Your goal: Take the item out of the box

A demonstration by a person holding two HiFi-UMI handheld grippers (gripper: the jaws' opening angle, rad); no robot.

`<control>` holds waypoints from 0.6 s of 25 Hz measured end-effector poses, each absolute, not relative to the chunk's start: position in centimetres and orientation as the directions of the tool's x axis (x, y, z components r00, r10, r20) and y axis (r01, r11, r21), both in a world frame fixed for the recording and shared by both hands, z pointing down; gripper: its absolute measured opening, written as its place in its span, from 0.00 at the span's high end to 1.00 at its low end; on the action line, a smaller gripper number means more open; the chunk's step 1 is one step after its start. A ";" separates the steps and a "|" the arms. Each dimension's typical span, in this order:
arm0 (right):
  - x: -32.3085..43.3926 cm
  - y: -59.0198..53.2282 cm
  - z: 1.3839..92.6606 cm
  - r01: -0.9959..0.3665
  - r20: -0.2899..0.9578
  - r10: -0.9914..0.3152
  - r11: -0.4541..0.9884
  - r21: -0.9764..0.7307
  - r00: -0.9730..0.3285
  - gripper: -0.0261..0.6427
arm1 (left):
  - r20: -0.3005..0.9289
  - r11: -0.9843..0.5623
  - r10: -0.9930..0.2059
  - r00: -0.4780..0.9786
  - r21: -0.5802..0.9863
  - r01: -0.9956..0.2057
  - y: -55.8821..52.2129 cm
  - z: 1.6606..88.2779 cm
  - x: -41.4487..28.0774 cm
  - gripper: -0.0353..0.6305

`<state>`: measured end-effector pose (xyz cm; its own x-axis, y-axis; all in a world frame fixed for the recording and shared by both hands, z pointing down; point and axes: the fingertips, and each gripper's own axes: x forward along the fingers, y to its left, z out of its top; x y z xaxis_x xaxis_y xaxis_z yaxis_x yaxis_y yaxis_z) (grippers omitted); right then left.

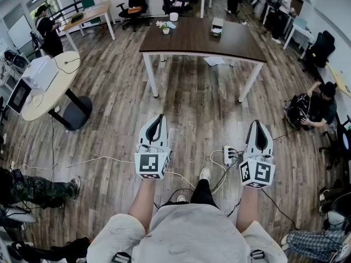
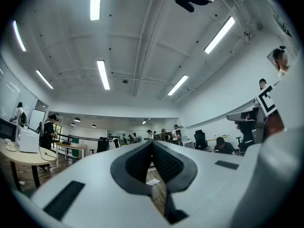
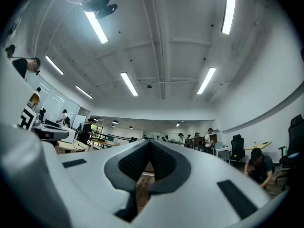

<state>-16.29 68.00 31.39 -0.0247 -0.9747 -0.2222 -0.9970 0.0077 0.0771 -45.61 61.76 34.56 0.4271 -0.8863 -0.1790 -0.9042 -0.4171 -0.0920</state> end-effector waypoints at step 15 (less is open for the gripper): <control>-14.2 68.7 31.4 -0.998 -0.236 -0.971 0.010 0.061 -0.024 0.96 | -0.196 -0.423 -0.879 0.435 -0.100 -0.901 63.1 34.2 -43.1 0.94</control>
<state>-14.19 68.73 31.45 -0.0244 -0.9714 -0.2364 -0.9981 0.0101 0.0615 -43.14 63.07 34.17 0.4348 -0.8791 -0.1955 -0.9005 -0.4230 -0.1004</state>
